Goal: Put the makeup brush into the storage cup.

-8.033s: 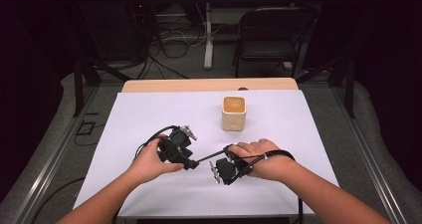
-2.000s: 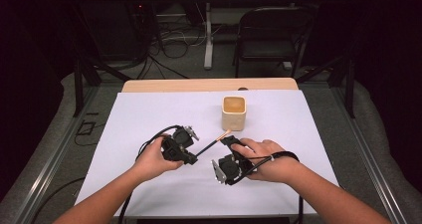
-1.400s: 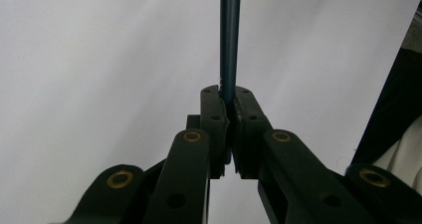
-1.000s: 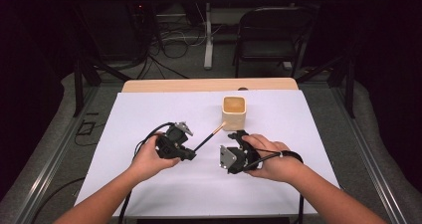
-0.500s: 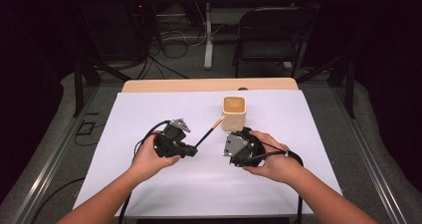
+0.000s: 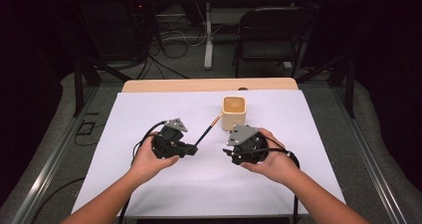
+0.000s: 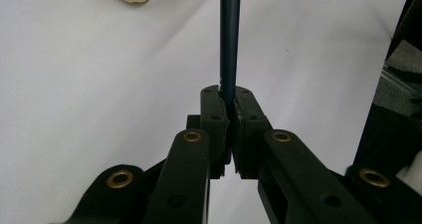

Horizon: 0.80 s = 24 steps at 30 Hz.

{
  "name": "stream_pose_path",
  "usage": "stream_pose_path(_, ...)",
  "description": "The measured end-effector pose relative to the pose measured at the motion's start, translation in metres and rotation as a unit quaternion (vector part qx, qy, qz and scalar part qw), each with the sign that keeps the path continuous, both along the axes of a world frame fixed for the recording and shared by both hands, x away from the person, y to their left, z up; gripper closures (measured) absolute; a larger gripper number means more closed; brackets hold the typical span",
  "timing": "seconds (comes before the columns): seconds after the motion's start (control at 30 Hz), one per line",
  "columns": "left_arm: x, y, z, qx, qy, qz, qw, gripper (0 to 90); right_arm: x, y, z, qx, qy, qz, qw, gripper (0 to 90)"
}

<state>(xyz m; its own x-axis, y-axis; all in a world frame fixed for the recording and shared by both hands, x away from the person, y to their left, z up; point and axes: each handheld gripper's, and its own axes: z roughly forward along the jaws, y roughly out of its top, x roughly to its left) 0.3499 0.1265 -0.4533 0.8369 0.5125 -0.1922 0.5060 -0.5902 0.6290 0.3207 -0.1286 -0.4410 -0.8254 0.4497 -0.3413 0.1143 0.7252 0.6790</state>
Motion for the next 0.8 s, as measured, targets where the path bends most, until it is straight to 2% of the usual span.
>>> stream_pose_path(0.2, -0.004, 0.001, -0.001, -0.015, -0.018, 0.008, 0.9997, 85.4, 0.007, -0.004, 0.002, 0.047, 0.019, -0.019, 0.9985, 41.2)
stream_pose_path(0.33, -0.005, 0.002, 0.0, -0.025, -0.024, 0.014, 0.9993, 85.4, 0.01, -0.006, 0.003, 0.084, 0.035, -0.025, 0.9955, 41.2)
stream_pose_path(0.5, -0.007, 0.003, -0.001, -0.03, -0.03, 0.014, 0.999, 85.4, 0.011, -0.008, 0.004, 0.11, 0.047, -0.032, 0.9923, 41.6)
stream_pose_path(0.67, -0.01, 0.003, -0.003, -0.037, -0.034, 0.017, 0.9986, 85.4, 0.014, -0.011, 0.006, 0.155, 0.067, -0.04, 0.9849, 42.2)
stream_pose_path(0.8, -0.011, 0.003, -0.005, -0.048, -0.037, 0.018, 0.998, 85.4, 0.018, -0.014, 0.006, 0.2, 0.091, -0.046, 0.9745, 42.9)
